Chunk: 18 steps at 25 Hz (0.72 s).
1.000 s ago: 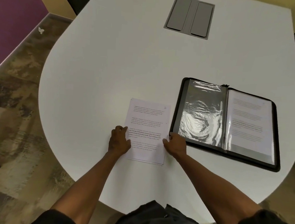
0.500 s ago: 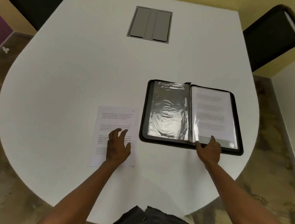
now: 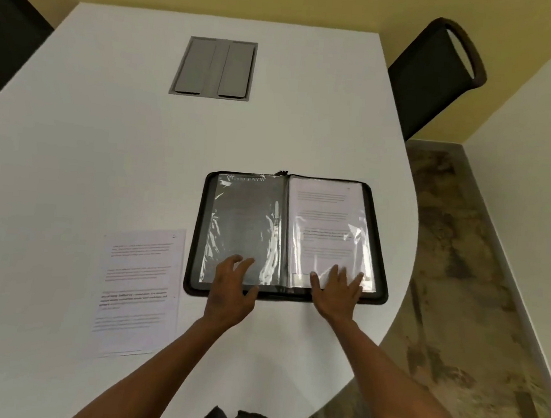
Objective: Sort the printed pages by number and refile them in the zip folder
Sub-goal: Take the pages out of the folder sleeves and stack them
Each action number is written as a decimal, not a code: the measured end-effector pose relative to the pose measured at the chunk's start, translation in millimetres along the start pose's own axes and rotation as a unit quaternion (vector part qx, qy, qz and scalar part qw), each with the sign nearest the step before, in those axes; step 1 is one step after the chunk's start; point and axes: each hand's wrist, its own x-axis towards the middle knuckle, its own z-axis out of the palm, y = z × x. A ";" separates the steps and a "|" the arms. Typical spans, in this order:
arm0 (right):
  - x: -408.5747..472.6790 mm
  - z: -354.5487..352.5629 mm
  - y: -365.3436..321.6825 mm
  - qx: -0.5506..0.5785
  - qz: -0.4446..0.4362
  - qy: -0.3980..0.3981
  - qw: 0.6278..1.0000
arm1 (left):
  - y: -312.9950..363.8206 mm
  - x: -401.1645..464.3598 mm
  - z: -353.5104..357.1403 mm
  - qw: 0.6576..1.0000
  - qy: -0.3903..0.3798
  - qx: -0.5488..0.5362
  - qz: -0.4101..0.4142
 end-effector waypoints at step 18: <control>-34.5 -5.2 -18.5 0.080 -0.565 0.171 0.804 | 65.6 86.1 -9.5 0.963 0.179 -0.070 -0.188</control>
